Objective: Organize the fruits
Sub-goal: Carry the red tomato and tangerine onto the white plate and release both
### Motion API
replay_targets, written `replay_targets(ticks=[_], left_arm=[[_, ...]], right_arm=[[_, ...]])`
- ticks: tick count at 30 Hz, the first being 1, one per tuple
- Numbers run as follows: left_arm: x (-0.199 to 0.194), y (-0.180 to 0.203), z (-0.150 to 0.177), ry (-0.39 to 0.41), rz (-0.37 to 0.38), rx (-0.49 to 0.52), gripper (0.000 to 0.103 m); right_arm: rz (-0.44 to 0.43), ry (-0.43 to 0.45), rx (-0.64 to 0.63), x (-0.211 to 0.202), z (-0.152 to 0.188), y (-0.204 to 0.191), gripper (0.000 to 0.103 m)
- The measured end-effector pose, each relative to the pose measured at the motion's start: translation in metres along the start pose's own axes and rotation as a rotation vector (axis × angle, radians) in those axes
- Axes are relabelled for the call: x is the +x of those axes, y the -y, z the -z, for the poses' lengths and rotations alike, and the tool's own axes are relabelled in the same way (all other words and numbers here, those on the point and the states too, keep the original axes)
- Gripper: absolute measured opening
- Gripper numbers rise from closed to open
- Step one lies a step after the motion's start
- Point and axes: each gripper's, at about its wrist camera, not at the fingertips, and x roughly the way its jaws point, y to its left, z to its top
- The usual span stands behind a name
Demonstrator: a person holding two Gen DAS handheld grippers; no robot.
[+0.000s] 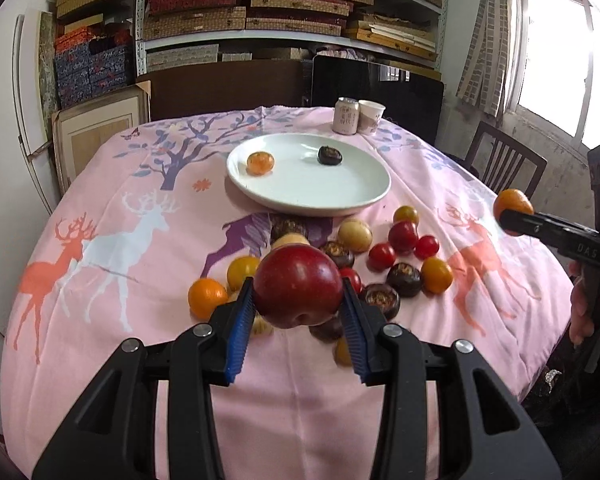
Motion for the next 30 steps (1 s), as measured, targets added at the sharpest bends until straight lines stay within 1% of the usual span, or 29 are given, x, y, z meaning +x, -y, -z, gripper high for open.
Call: replay_targets(ticks=[3, 6, 8, 10, 13, 15, 18, 21, 24, 26, 28, 30], left_arm=[[0.009, 0.002, -0.029, 0.013, 0.005, 0.019, 0.04], [0.034, 0.006, -0.061, 0.011, 0.016, 0.029, 0.04], [0.059, 0.009, -0.085, -0.001, 0.032, 0.024, 0.04], [0.089, 0.012, -0.104, -0.021, 0.041, 0.019, 0.041], [0.139, 0.012, -0.126, -0.087, 0.065, -0.002, 0.041], [0.172, 0.012, -0.136, -0.139, 0.062, -0.016, 0.041], [0.222, 0.004, -0.145, -0.227, 0.051, -0.065, 0.041], [0.255, -0.004, -0.146, -0.281, 0.041, -0.094, 0.041], [0.275, -0.006, -0.145, -0.313, 0.023, -0.09, 0.041], [0.282, -0.008, -0.142, -0.337, -0.001, -0.09, 0.041], [0.284, -0.011, -0.143, -0.337, -0.011, -0.103, 0.041], [0.286, -0.01, -0.143, -0.348, -0.023, -0.096, 0.041]], right_arm=[[0.043, 0.059, -0.025, -0.01, -0.03, 0.01, 0.047], [0.063, 0.085, -0.055, 0.001, -0.062, 0.015, 0.047], [0.075, 0.077, -0.058, 0.021, -0.08, 0.019, 0.047], [0.074, 0.049, -0.045, 0.05, -0.097, 0.024, 0.047], [0.09, -0.016, -0.039, 0.105, -0.116, 0.033, 0.047], [0.091, -0.061, -0.05, 0.139, -0.12, 0.033, 0.047], [0.102, -0.136, -0.075, 0.191, -0.12, 0.037, 0.047], [0.099, -0.183, -0.11, 0.221, -0.116, 0.034, 0.047], [0.097, -0.211, -0.142, 0.239, -0.112, 0.029, 0.047], [0.102, -0.223, -0.162, 0.249, -0.112, 0.028, 0.047], [0.113, -0.242, -0.175, 0.257, -0.11, 0.028, 0.047], [0.13, -0.26, -0.189, 0.265, -0.109, 0.028, 0.047]])
